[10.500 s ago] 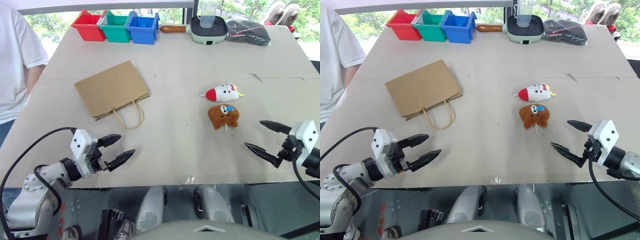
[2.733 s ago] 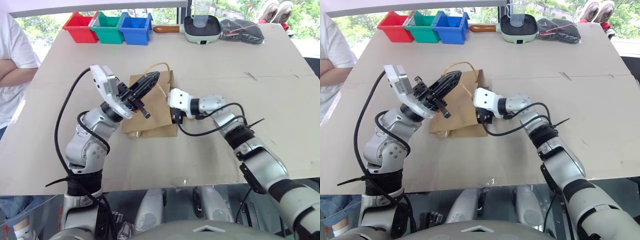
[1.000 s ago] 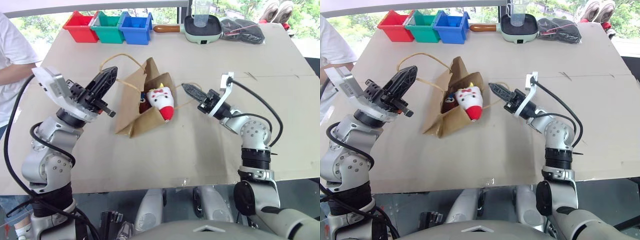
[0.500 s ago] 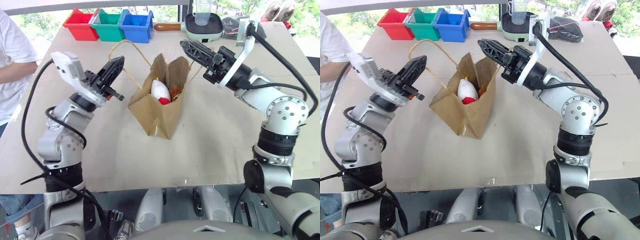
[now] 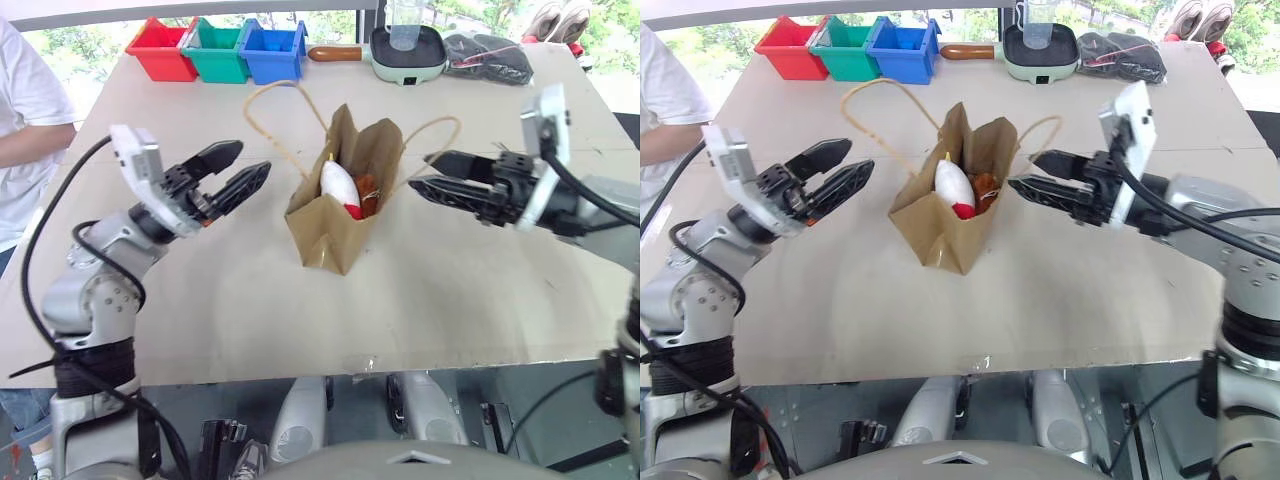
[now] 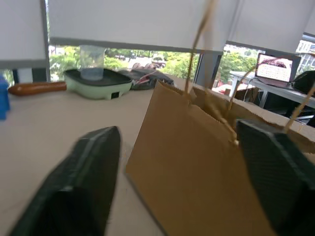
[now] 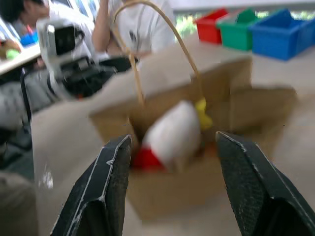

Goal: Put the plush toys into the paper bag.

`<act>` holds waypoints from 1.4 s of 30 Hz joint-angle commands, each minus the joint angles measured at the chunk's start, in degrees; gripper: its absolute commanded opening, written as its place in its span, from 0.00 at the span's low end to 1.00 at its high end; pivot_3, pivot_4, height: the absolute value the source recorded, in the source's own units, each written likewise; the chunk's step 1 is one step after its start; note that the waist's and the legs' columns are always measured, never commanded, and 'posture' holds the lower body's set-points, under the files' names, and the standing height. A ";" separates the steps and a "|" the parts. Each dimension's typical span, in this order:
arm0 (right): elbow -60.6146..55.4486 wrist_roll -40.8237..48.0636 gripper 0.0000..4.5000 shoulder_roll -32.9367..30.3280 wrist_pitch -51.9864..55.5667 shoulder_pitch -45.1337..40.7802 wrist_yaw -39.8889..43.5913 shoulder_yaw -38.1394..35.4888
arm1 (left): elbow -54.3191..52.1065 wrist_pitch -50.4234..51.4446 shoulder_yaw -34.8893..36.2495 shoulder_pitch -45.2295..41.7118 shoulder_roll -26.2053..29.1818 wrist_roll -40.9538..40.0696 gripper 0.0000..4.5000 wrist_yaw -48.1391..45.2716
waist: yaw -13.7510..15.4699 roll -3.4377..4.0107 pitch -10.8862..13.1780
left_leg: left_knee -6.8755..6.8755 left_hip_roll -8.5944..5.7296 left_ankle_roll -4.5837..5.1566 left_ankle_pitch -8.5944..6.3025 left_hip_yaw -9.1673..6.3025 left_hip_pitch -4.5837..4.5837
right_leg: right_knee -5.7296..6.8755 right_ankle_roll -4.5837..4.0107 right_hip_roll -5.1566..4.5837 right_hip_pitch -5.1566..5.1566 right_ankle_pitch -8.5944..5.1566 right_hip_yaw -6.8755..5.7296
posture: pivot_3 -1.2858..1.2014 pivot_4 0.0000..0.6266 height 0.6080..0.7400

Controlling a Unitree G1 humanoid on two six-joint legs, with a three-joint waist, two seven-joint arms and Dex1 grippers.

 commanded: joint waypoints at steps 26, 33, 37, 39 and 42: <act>21.58 -36.50 0.01 28.21 -35.28 3.41 10.36 30.06 | -20.62 -3.07 -18.63 10.60 -16.46 22.56 1.00 25.74 | 1.39 -0.10 -0.07 | 0.25 -0.02 -0.02 0.00 -0.11 0.10 | 0.16 0.00 -0.01 0.12 0.02 0.01 | 0.52 0.24 1.00; 20.57 -37.93 0.00 26.38 -36.27 5.84 12.14 27.82 | -17.05 -3.69 -19.57 8.41 -23.10 24.05 0.82 29.38 | 1.26 -0.10 -0.08 | 0.32 -0.06 -0.02 0.00 -0.09 0.11 | 0.29 0.00 0.01 0.11 0.02 0.02 | 0.52 0.24 1.00; 12.25 -43.47 0.00 18.90 -42.66 12.03 12.64 26.48 | -15.14 -5.07 -19.22 7.46 -22.35 24.14 0.41 26.90 | 1.61 -0.10 -0.08 | 0.32 -0.10 -0.02 0.00 -0.11 0.05 | 0.27 0.00 -0.03 0.12 0.01 -0.05 | 0.52 0.24 1.00; 7.82 -40.69 0.12 15.82 -41.93 14.97 13.86 22.96 | -14.28 -6.46 -18.43 6.59 -21.36 22.75 0.22 23.85 | 1.50 -0.11 -0.08 | 0.36 -0.13 -0.01 0.00 -0.07 0.04 | 0.23 0.01 -0.05 0.13 0.01 -0.01 | 0.52 0.24 1.00; 1.01 -37.60 0.42 11.20 -41.49 20.10 15.67 17.77 | -11.94 -8.28 -16.68 4.98 -17.75 19.53 0.00 15.61 | 1.32 -0.10 -0.08 | 0.37 -0.10 -0.01 0.00 -0.09 0.08 | 0.27 0.01 -0.01 0.14 0.01 -0.02 | 0.52 0.24 1.00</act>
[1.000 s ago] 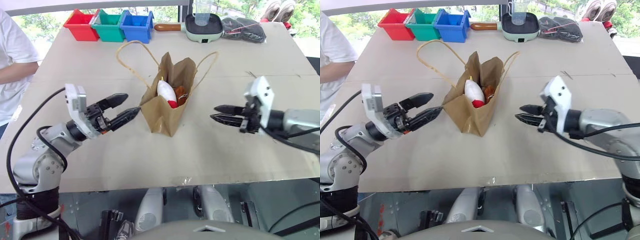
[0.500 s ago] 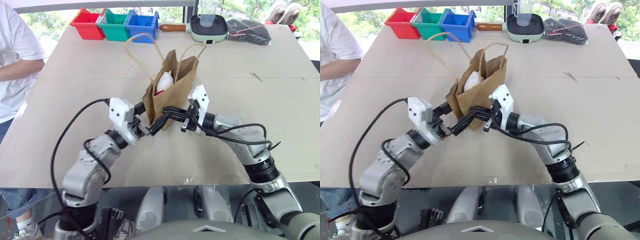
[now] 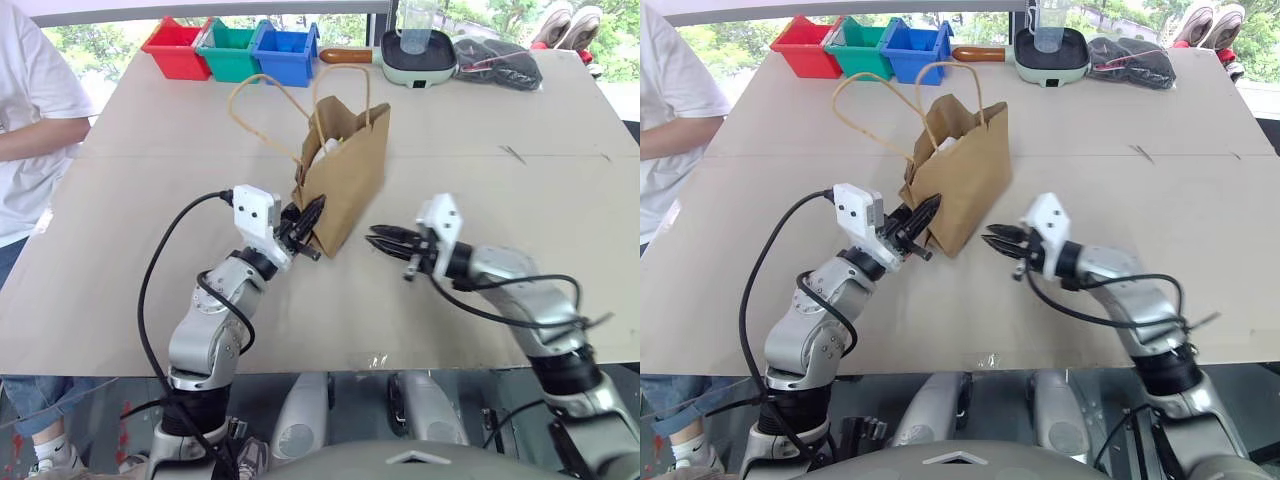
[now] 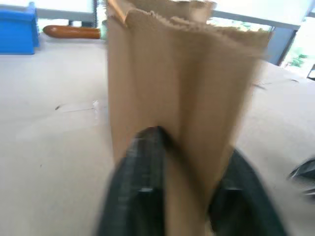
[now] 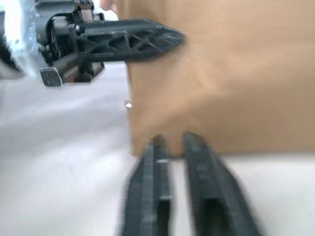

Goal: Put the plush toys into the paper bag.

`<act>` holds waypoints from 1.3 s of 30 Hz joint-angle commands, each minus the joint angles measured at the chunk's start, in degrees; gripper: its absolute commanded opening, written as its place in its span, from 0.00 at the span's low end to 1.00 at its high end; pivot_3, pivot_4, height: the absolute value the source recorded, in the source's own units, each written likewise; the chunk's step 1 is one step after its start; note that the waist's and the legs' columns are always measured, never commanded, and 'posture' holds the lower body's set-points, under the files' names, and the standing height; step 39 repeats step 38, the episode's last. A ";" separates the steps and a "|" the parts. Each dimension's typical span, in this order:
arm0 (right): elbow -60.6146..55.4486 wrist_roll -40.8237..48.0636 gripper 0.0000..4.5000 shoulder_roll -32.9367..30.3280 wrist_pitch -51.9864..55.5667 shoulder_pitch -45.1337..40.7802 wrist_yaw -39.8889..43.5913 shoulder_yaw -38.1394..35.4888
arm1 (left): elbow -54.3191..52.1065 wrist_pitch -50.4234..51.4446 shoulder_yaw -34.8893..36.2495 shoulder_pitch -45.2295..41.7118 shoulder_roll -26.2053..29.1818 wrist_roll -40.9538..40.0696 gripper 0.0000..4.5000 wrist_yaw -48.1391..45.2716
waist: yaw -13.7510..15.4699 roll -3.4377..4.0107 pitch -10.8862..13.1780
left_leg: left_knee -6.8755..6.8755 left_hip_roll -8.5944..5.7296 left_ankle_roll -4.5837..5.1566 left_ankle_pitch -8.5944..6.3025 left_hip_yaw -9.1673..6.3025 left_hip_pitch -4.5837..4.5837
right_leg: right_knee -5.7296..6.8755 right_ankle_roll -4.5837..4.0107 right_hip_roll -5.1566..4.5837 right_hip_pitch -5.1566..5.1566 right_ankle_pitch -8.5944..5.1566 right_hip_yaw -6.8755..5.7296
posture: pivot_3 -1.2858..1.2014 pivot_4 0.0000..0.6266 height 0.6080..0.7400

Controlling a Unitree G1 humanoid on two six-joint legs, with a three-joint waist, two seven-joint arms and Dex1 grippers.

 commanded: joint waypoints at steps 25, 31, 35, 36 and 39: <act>-16.09 5.57 1.00 -13.08 -6.20 24.98 3.08 -27.17 | 24.04 -0.26 6.80 -15.16 16.34 -9.13 0.80 -36.52 | -1.08 -0.01 0.00 | 0.08 0.22 0.04 -0.02 -0.13 0.02 | 0.01 0.02 0.02 0.07 -0.03 0.05 | 0.52 0.24 1.00; -10.43 7.85 1.00 -17.03 -6.46 28.35 8.62 -35.09 | -4.00 12.51 18.63 10.22 18.98 -17.60 0.80 -23.91 | -0.81 0.00 -0.01 | 0.07 0.29 0.07 -0.04 -0.15 0.12 | 0.06 0.02 -0.11 0.10 -0.02 0.15 | 0.52 0.24 1.00; -10.35 8.23 1.00 -18.06 -5.47 30.80 9.55 -37.23 | -9.38 11.96 21.94 20.36 18.98 -16.57 0.80 -21.21 | 0.35 0.09 -0.06 | 0.10 0.27 0.06 -0.04 0.00 0.24 | 0.13 -0.01 -0.06 0.21 -0.04 0.15 | 0.52 0.24 1.00; -10.51 8.15 1.00 -17.95 -5.30 30.92 9.08 -37.38 | -9.50 11.65 22.78 21.12 18.15 -17.87 0.80 -20.80 | 0.41 0.09 -0.06 | 0.12 0.26 0.06 -0.04 0.10 0.24 | 0.12 -0.01 -0.05 0.23 -0.05 0.12 | 0.52 0.24 1.00; -10.92 8.34 1.00 -17.82 -4.88 31.07 8.52 -37.40 | -9.84 11.30 22.71 22.36 17.76 -18.20 0.80 -20.40 | 0.55 0.09 -0.06 | 0.15 0.25 0.06 -0.04 0.12 0.24 | 0.09 -0.01 -0.04 0.26 -0.06 0.10 | 0.52 0.24 1.00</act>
